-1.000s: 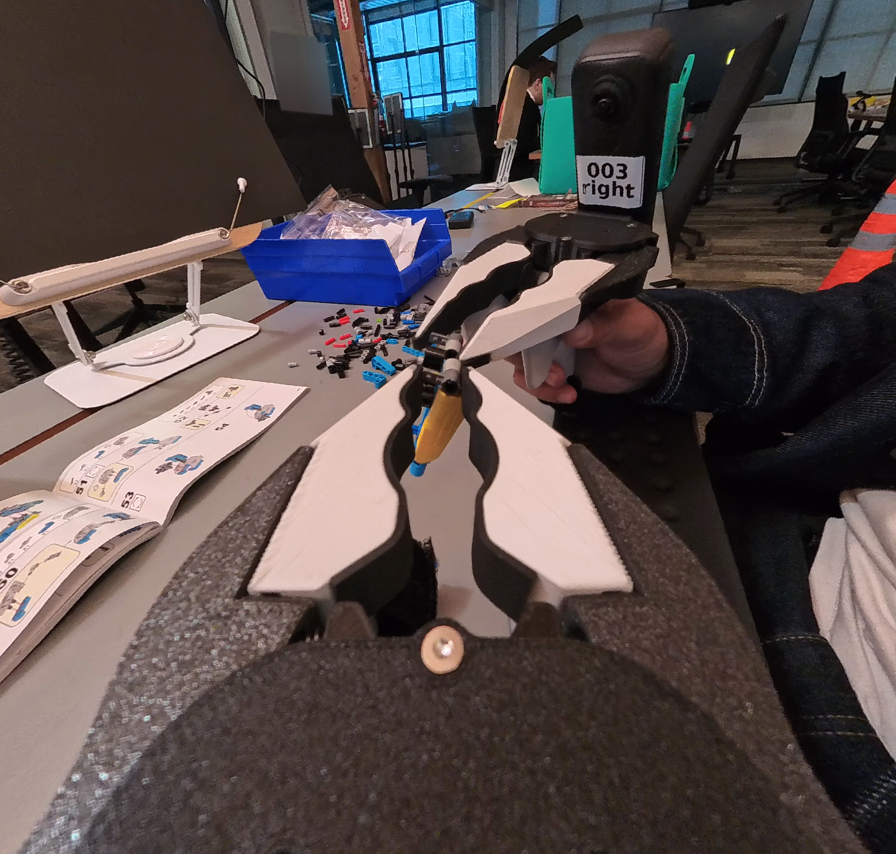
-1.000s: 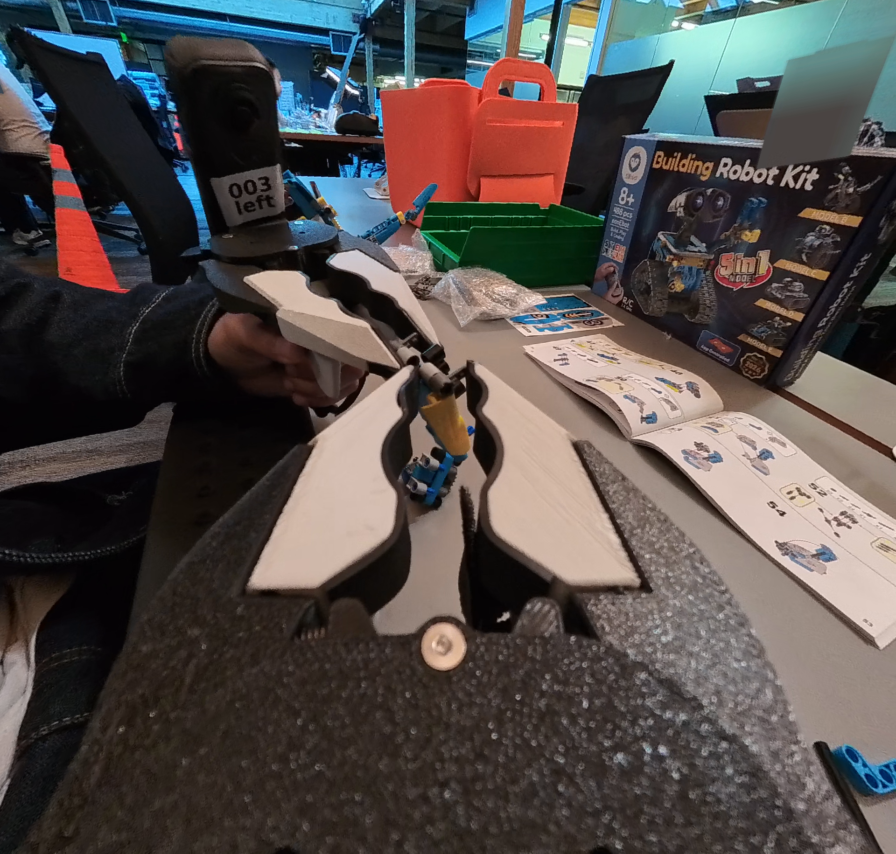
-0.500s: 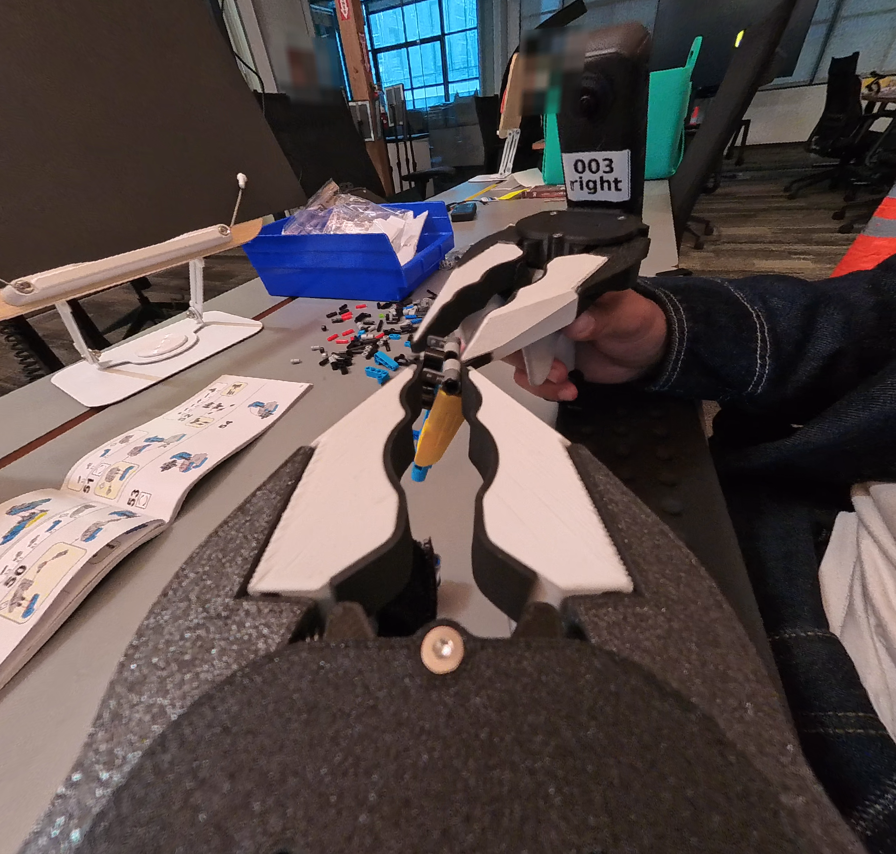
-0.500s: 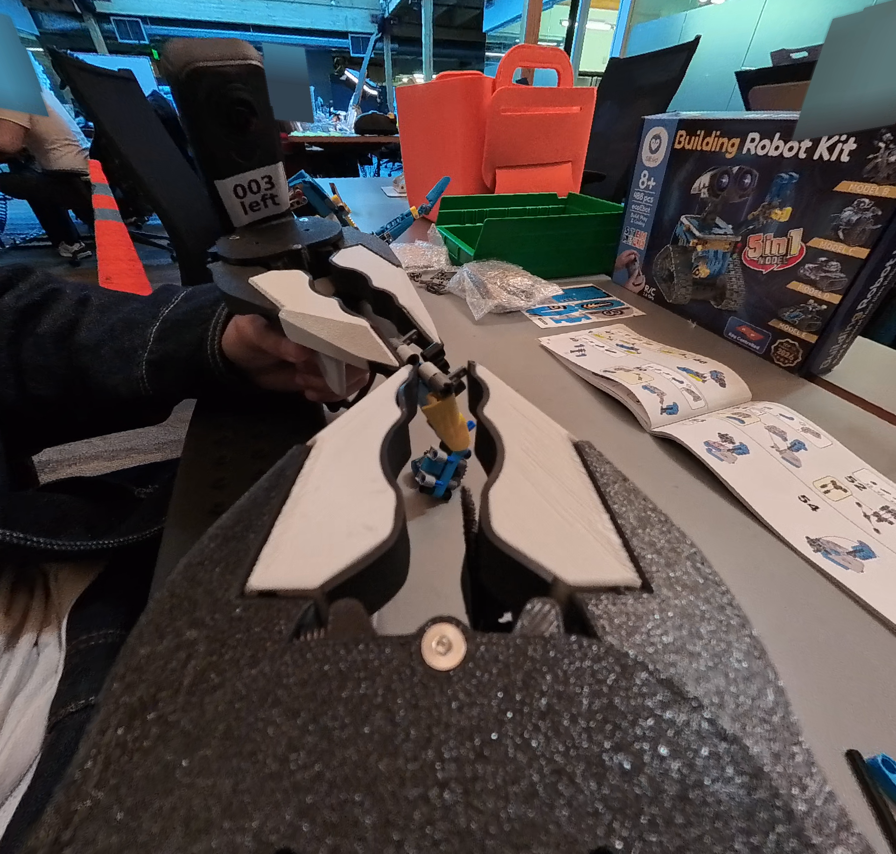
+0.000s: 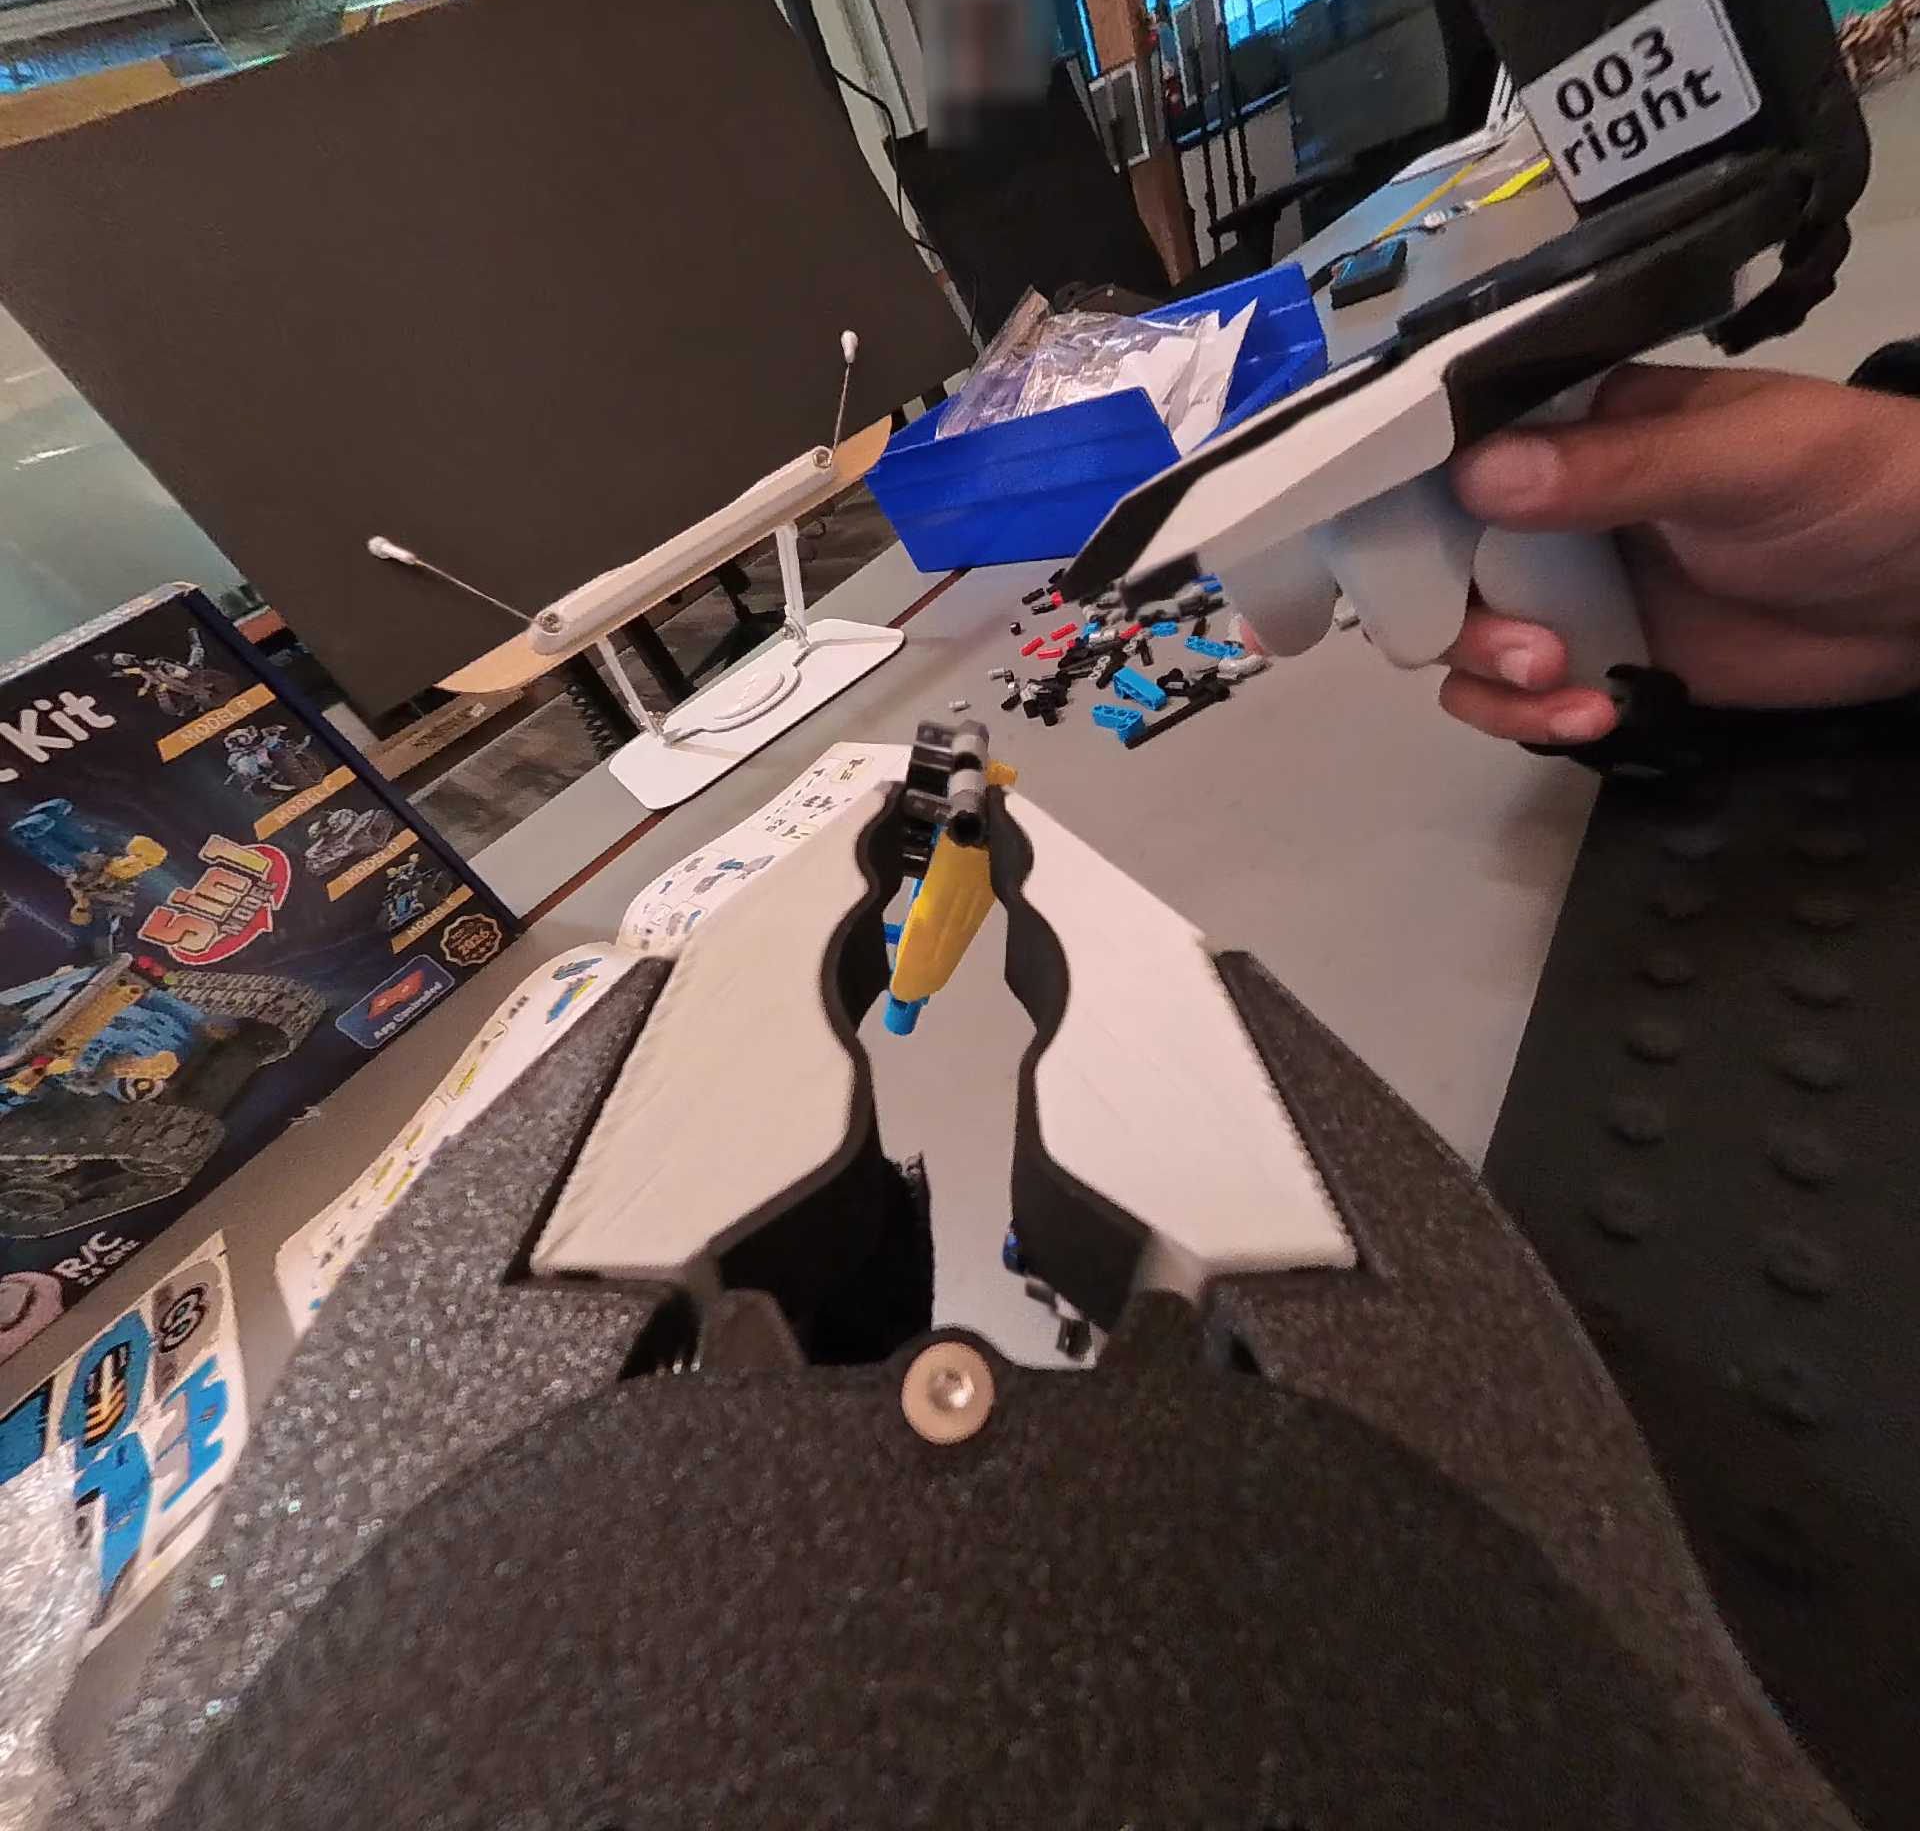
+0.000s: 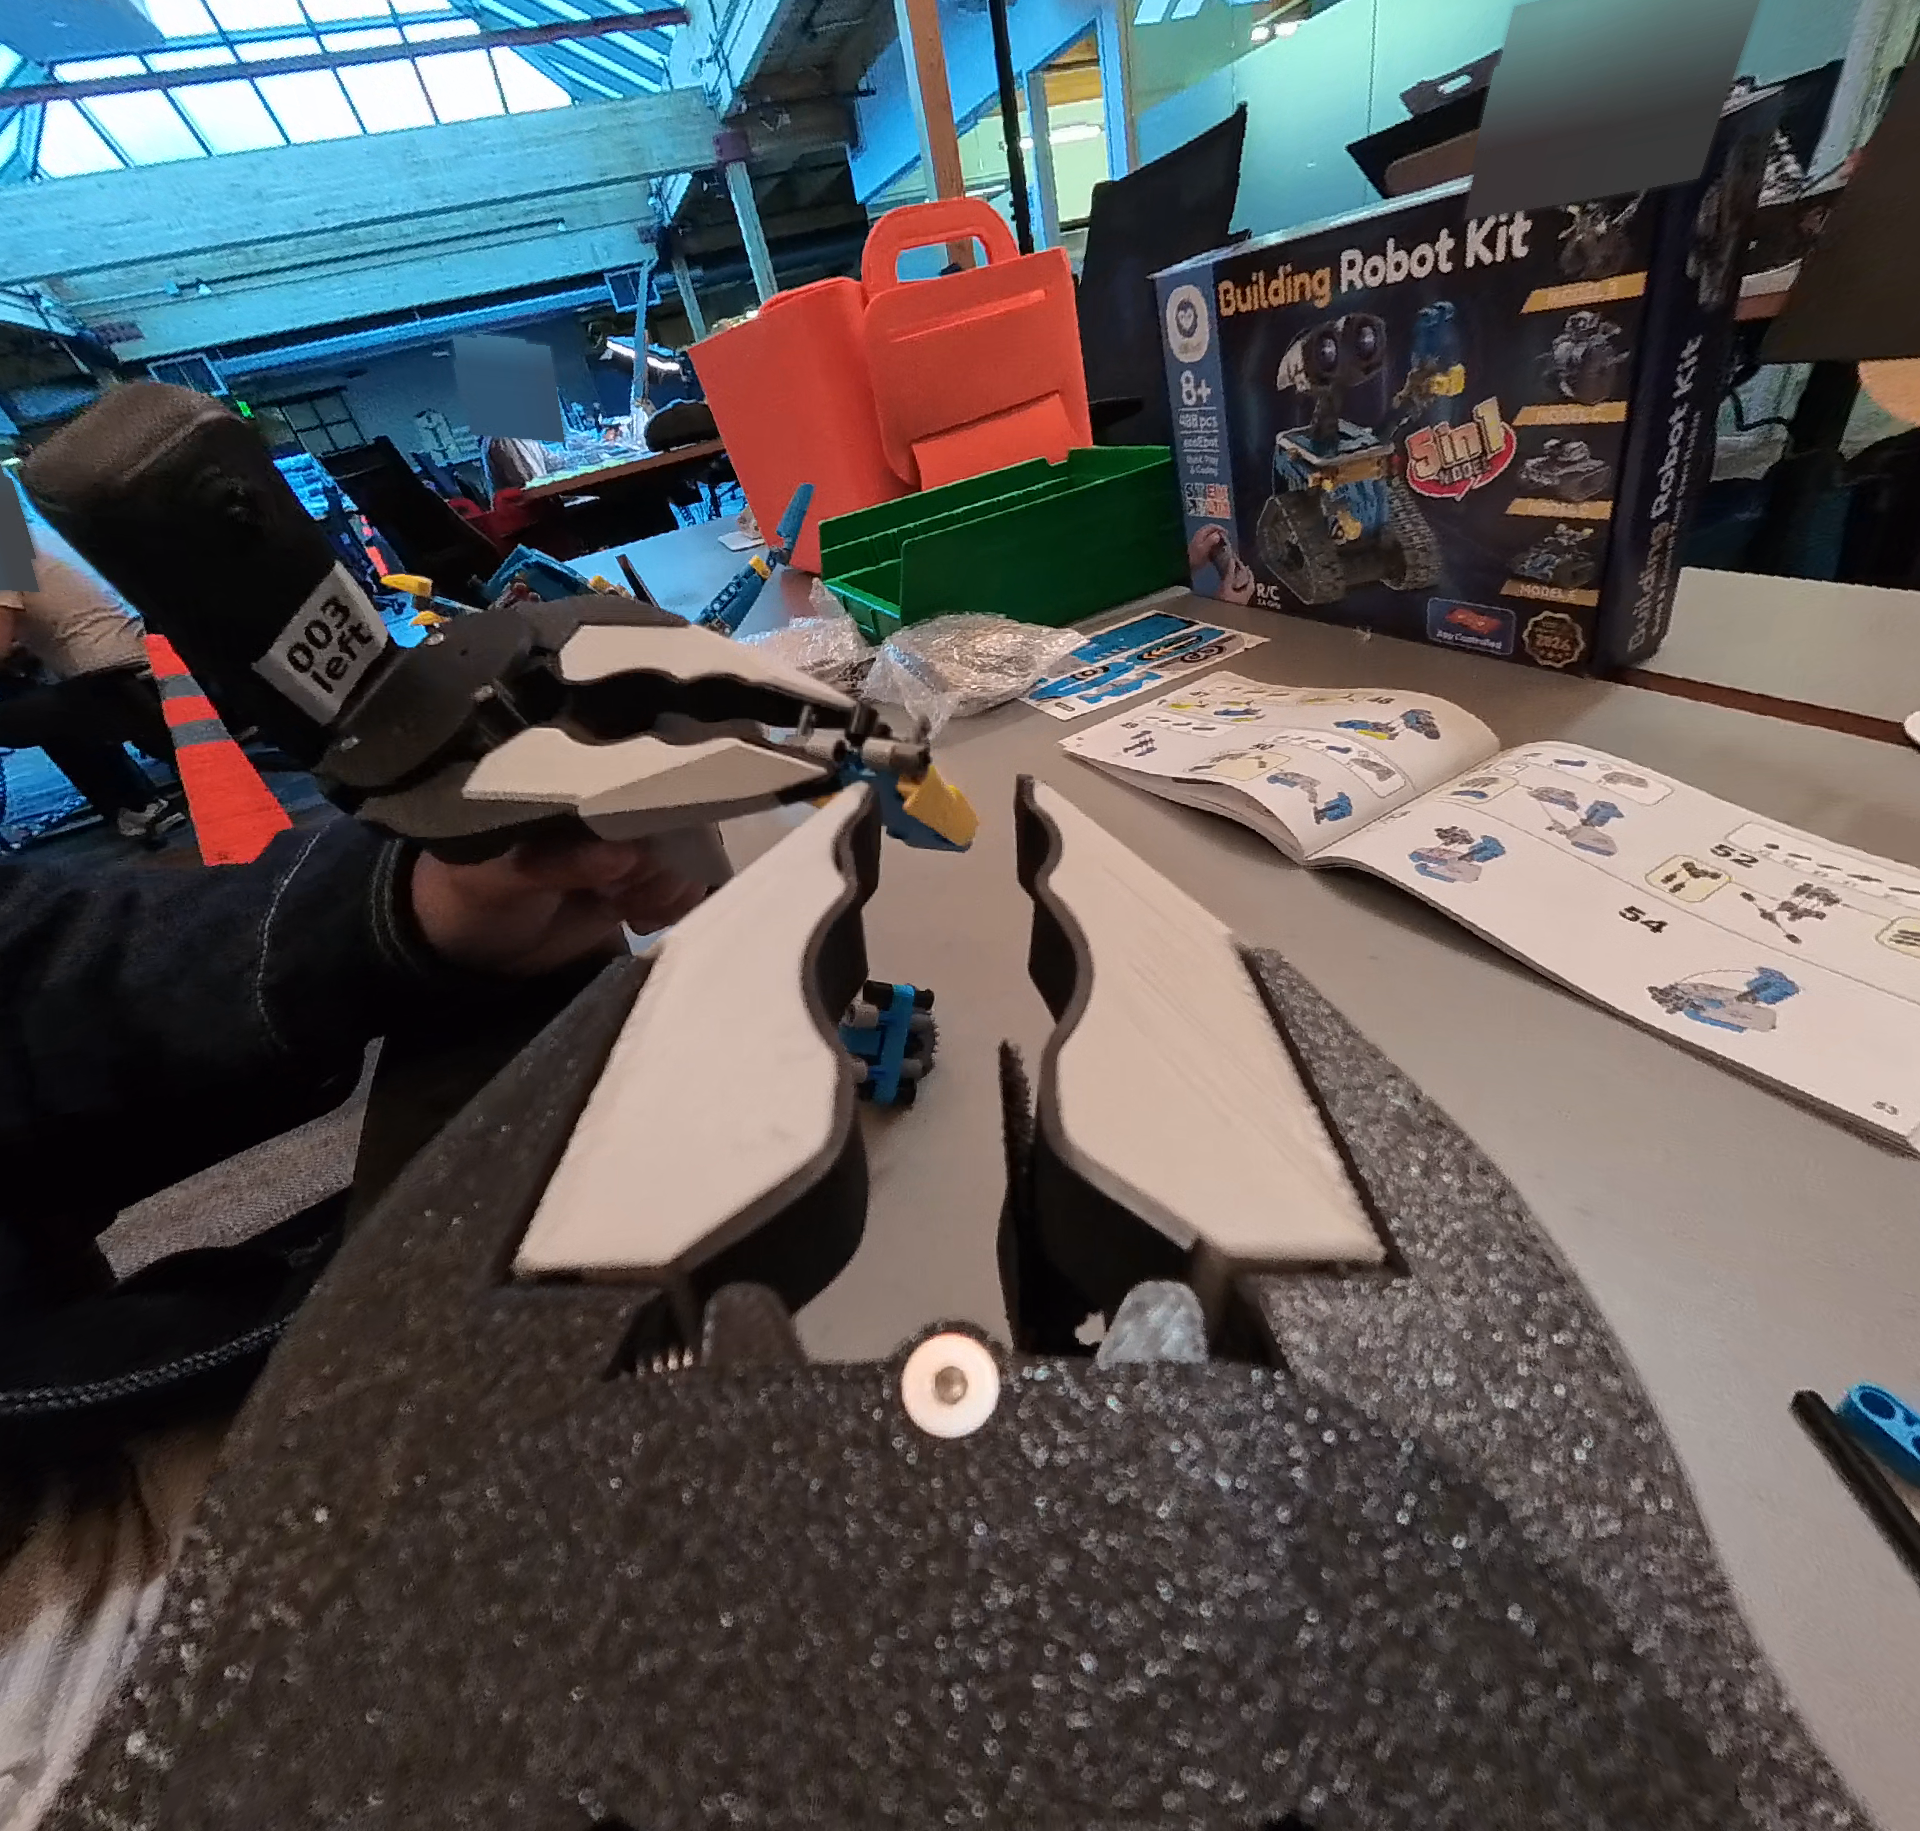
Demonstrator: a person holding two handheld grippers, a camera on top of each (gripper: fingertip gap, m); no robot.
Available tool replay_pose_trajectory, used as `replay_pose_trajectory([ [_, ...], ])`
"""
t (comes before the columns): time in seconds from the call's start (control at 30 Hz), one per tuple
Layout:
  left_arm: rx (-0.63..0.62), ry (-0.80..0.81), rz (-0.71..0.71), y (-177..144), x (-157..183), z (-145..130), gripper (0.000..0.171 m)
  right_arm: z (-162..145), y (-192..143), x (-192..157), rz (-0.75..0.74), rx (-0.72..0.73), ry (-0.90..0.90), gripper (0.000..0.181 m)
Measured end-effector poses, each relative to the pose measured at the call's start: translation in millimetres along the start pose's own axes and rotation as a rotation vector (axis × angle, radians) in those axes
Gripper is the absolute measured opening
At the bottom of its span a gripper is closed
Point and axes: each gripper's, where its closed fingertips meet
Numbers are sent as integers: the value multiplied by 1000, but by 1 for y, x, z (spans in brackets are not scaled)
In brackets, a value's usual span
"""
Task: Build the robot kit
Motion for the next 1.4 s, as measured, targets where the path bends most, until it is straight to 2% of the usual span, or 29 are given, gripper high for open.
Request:
replay_pose_trajectory([
  [0.3,-42,-52,25,9,-21,-13,15,-1,-3,1,-21,2,-7,22],
  [0.57,-97,-63,66,12,-36,-29,15,-9,5,3,-17,-52,-3,22],
  [0.77,-36,-76,67,2,-34,-17,15,-11,9,-4,-12,-73,-43,20],
  [1.13,-44,31,94,3,-22,-15,16,-12,7,-2,-47,-74,-61,20],
  [1.4,-29,-1,85,0,-23,-13,15,-13,8,1,-74,-87,-72,25],
])
Point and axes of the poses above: each gripper's, where its closed fingertips meet, y out along the fingers, z out of its top, x = y × z across the jaws, and after that the axes turned 10 degrees about -x, right-handed
